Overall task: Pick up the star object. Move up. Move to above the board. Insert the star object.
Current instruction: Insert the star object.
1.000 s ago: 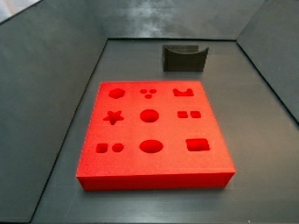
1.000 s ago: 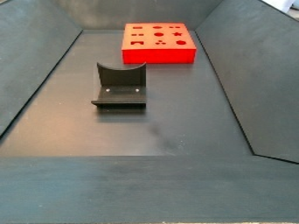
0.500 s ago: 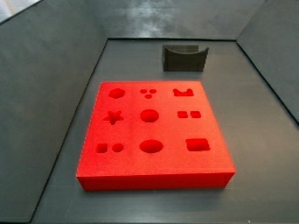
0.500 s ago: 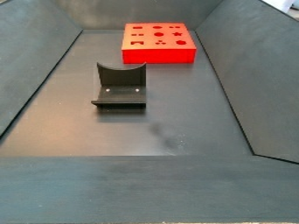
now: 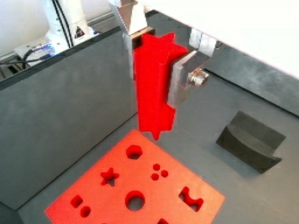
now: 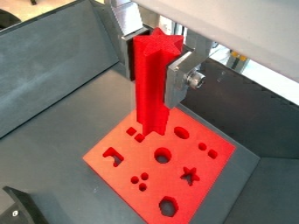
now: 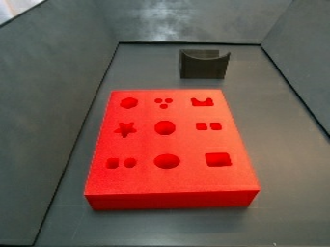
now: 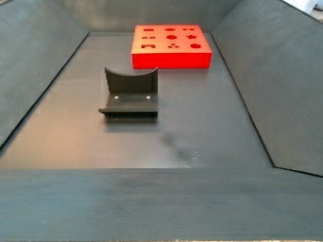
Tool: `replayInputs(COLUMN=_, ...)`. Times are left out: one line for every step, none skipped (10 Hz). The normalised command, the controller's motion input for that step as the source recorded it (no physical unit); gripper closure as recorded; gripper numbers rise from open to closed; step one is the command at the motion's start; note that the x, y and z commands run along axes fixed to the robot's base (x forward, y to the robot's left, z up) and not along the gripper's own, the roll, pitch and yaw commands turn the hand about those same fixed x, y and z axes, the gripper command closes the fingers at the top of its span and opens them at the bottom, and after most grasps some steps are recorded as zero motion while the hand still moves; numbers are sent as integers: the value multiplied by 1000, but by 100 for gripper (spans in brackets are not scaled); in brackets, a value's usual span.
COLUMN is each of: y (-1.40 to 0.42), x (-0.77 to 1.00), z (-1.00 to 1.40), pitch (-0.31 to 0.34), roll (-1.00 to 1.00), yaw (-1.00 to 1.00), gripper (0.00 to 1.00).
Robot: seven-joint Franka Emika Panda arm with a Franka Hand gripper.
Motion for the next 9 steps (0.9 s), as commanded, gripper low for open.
replayInputs(y=0, x=-9, z=-354, pitch=-70, roll=0, yaw=0, gripper=100)
replayInputs(y=-43, x=-29, z=-523, pitch=-89, roll=-16, yaw=0, gripper=100)
replayInputs(y=-131, x=-6, z=-697, pitch=-94, roll=0, yaw=0, gripper=100)
replayInputs(y=-197, x=-9, z=-840, pitch=-94, roll=0, yaw=0, gripper=100)
replayInputs(y=-229, x=-60, z=-951, pitch=-100, roll=23, yaw=0, gripper=100)
replayInputs(y=-237, x=-157, z=-1000, pitch=-84, roll=29, yaw=0, gripper=100)
replayInputs(y=-237, x=-189, z=-1000, pitch=-84, roll=0, yaw=0, gripper=100)
replayInputs(y=-243, x=-171, z=-1000, pitch=-93, roll=0, yaw=0, gripper=100)
replayInputs(y=-243, x=-154, z=-1000, pitch=-101, roll=0, yaw=0, gripper=100)
